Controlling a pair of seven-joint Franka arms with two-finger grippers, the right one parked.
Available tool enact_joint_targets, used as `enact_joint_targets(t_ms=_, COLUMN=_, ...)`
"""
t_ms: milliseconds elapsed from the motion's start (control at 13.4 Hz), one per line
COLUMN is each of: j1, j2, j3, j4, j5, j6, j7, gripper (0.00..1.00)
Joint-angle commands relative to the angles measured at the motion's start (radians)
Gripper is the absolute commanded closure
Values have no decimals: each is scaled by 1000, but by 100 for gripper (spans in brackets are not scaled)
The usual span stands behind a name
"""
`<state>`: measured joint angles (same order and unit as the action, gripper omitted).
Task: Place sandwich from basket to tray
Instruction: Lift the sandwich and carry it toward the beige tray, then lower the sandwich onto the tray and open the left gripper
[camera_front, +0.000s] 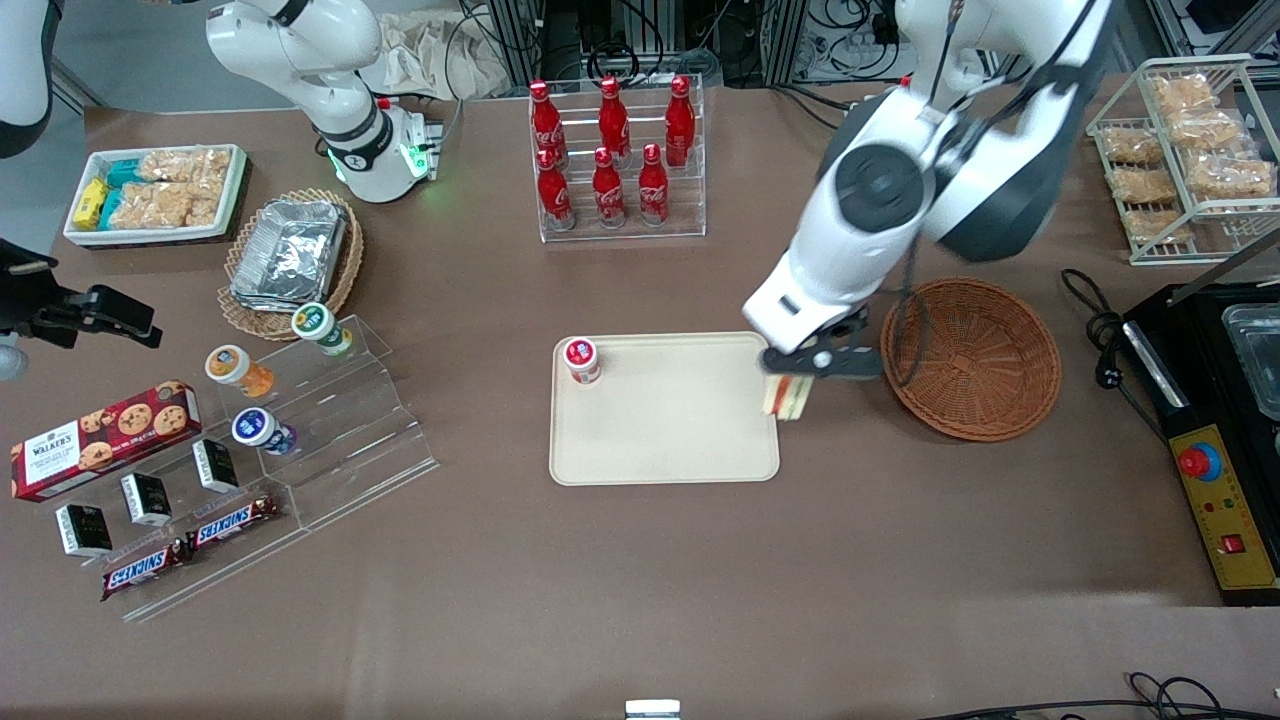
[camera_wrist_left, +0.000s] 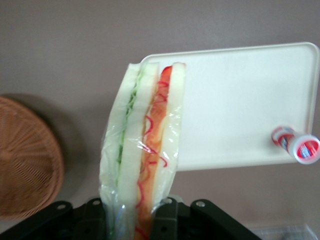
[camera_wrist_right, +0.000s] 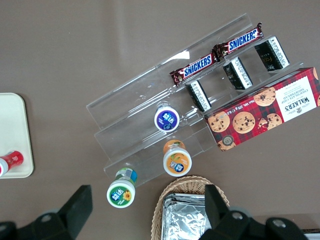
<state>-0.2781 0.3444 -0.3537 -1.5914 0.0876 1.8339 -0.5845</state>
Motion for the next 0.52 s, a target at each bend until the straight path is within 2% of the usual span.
enact_joint_targets(t_ms=0, j1=-53, j2=141, j3=1, j4=42, j5=88, j6=79, j7=-102, gripper=100)
enact_joint_targets(t_ms=446, j1=-79, j2=286, j3=4, j4=41, j5=113, j6=192, j7=-135, gripper=100)
